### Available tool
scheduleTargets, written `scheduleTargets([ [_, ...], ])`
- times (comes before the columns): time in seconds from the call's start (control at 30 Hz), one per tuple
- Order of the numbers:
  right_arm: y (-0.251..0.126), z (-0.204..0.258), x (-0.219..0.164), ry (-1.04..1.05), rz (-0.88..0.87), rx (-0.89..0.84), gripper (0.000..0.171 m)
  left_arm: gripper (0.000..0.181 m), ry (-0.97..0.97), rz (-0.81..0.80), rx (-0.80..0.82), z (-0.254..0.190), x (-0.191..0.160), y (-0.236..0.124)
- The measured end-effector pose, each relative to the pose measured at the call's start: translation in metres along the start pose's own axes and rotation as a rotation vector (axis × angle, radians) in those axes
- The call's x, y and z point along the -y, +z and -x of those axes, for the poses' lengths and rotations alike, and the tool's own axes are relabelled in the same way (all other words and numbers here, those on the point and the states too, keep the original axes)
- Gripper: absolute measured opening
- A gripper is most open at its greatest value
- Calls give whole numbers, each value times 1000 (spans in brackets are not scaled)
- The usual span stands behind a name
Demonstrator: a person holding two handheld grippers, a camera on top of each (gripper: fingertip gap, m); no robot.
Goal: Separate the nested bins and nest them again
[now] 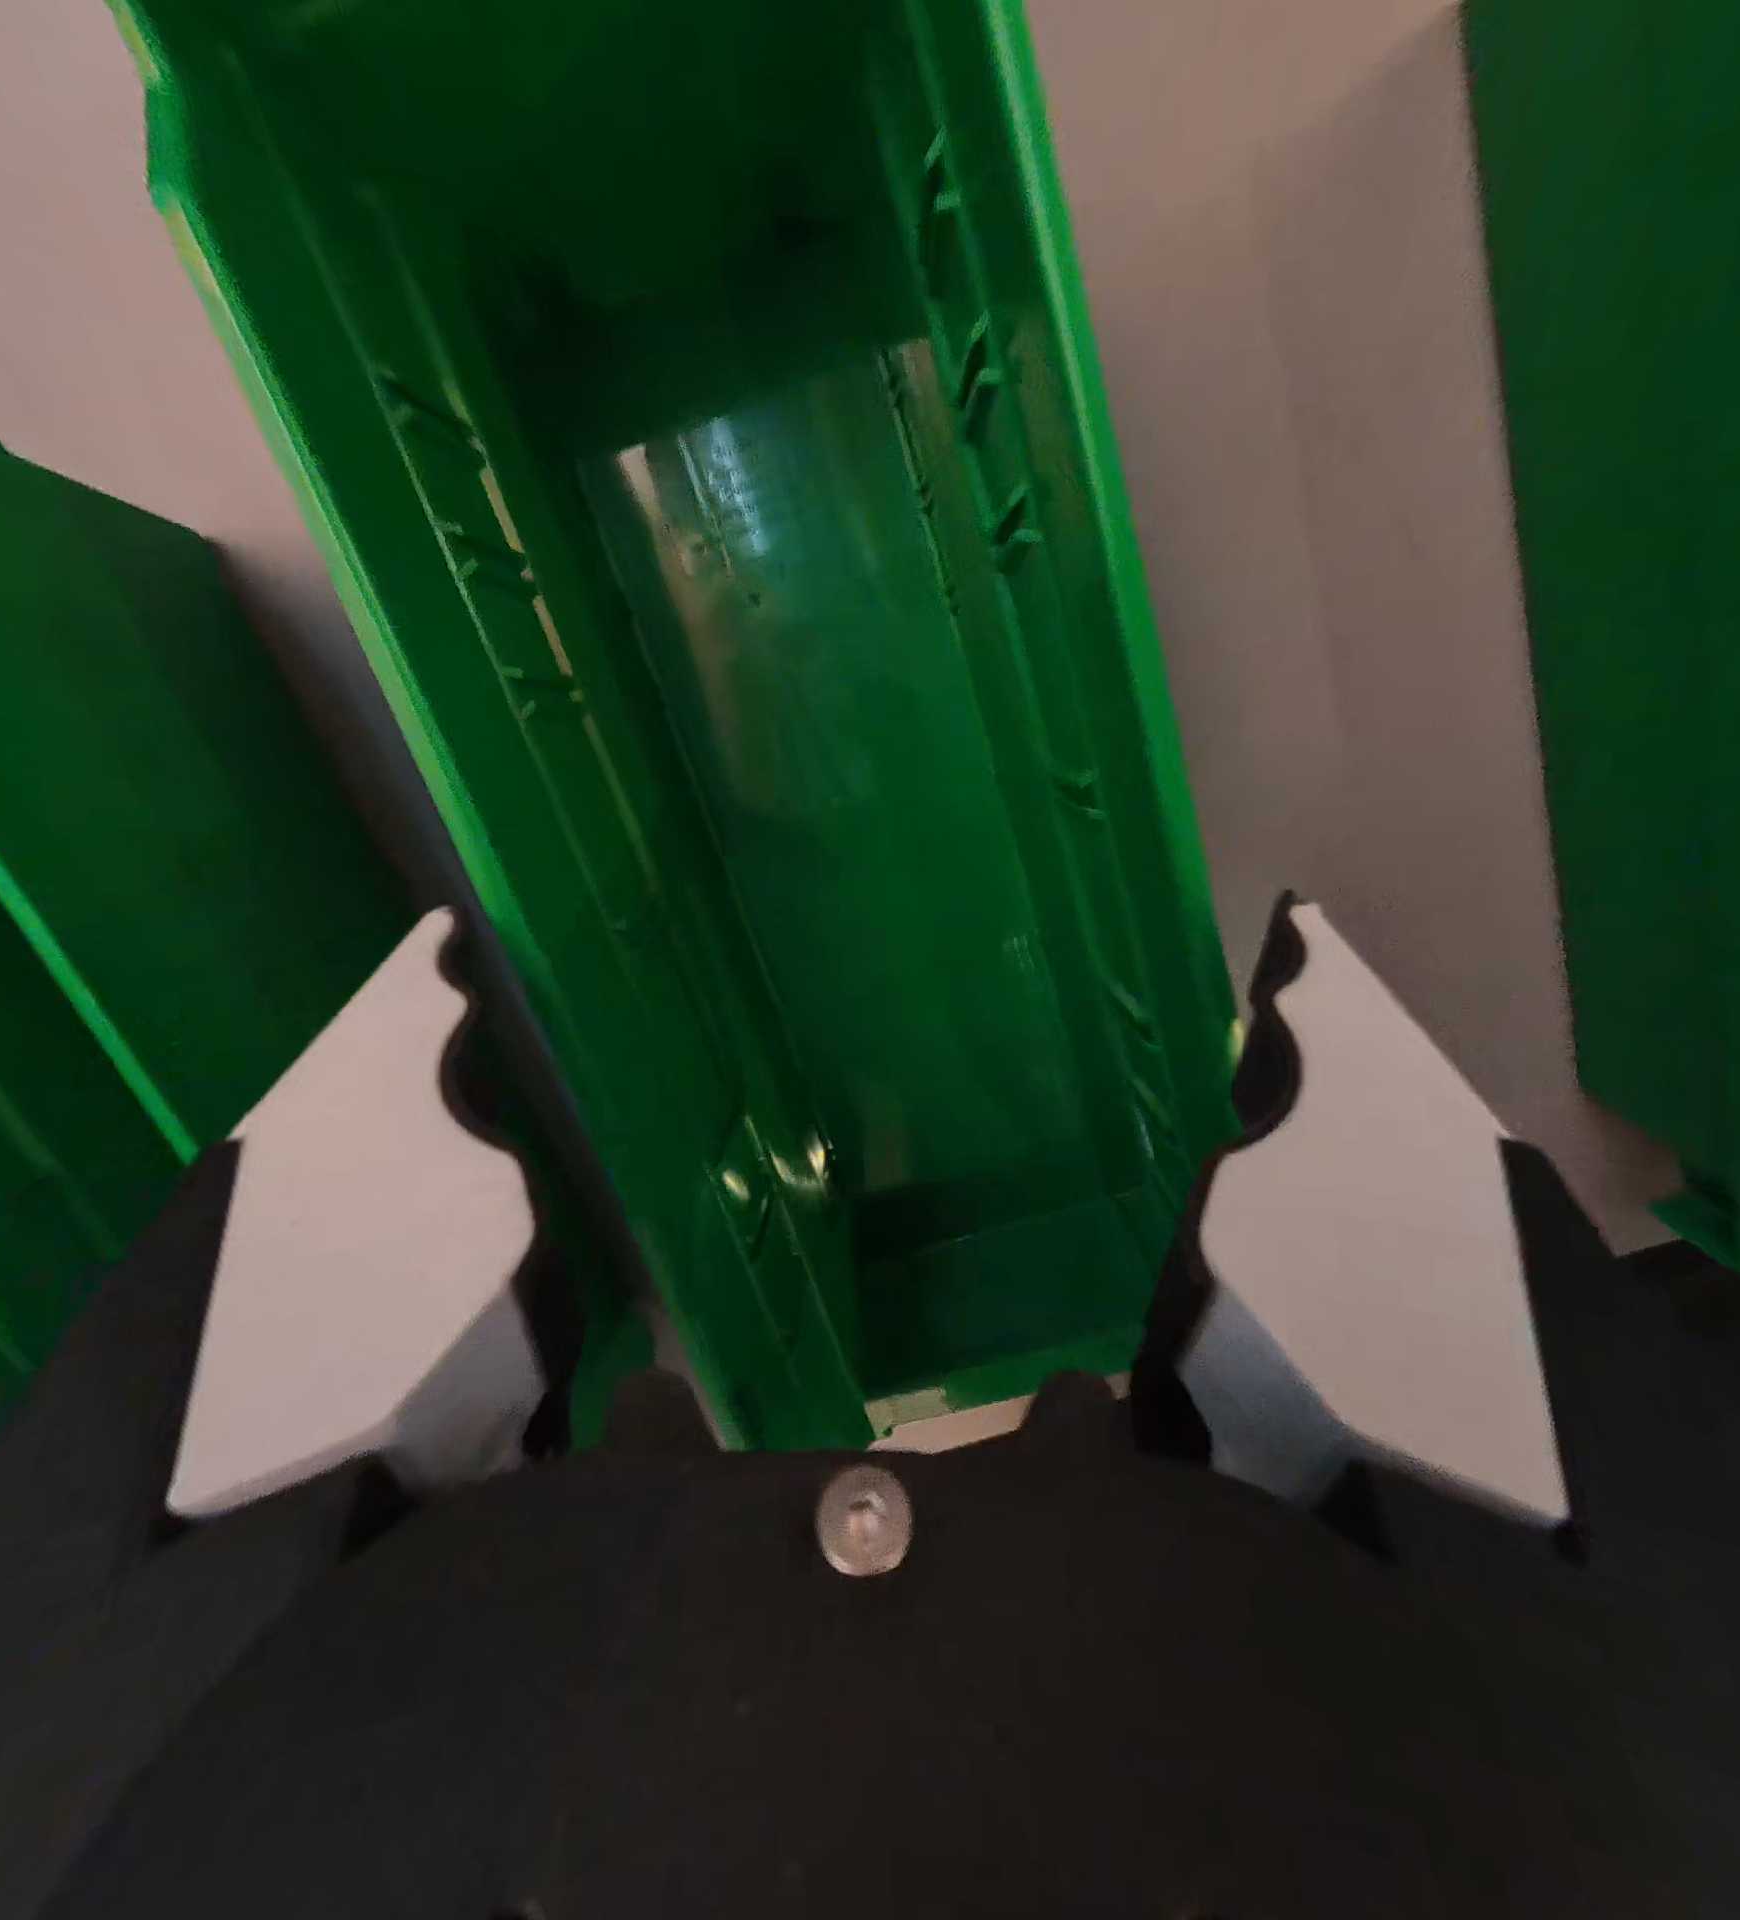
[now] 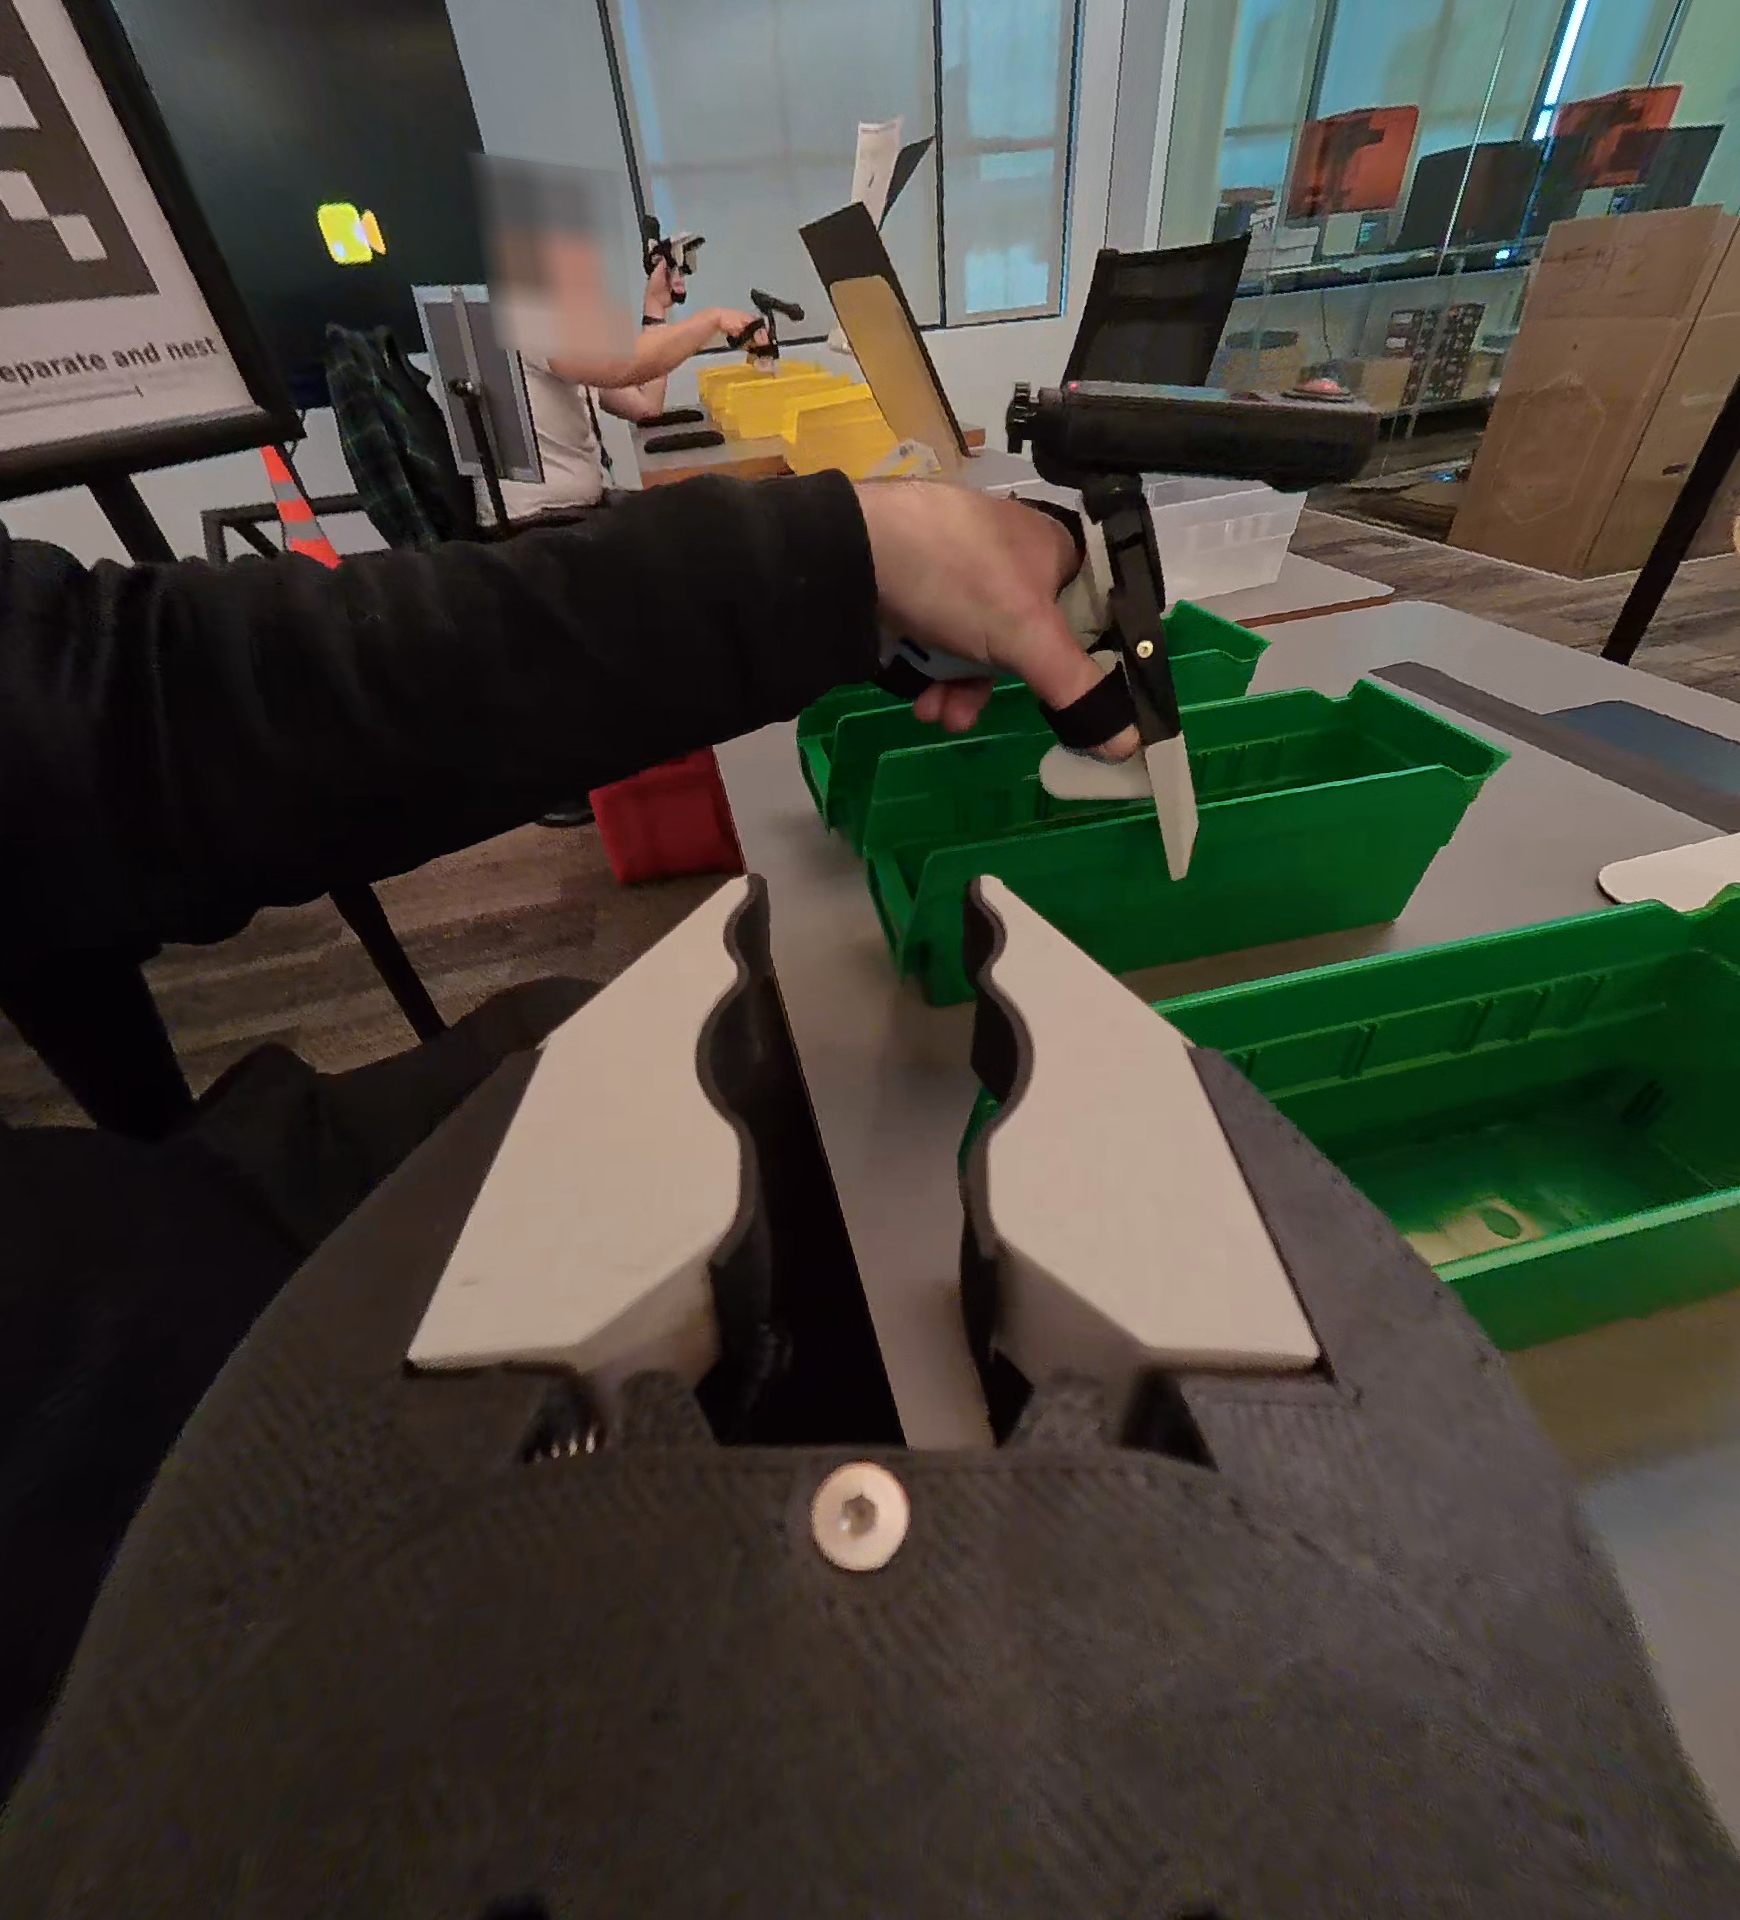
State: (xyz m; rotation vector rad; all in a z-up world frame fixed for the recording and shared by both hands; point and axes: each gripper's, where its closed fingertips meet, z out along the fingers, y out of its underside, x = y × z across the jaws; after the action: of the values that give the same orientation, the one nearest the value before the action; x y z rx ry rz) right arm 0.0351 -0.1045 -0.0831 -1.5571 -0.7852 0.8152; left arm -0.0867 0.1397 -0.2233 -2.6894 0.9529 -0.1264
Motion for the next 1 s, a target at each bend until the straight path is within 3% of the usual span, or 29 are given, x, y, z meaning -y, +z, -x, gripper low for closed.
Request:
scheduleTargets([
  [0.3, -2, -4, -5, -8, 15, -1, 33, 112, -18, -15, -18, 0, 5, 1],
  [0.53, -2, -6, -10, -17, 33, -9, 31, 104, -29, -84, -54, 1, 13, -12],
  [0.83, -3, -8, -10, 2, 28, -5, 30, 101, 2, -223, -30, 11, 38, -79],
  [1.0, -5, -9, -9, 8, 21, -7, 30, 102, 1, -303, -1, 34, 39, -136],
])
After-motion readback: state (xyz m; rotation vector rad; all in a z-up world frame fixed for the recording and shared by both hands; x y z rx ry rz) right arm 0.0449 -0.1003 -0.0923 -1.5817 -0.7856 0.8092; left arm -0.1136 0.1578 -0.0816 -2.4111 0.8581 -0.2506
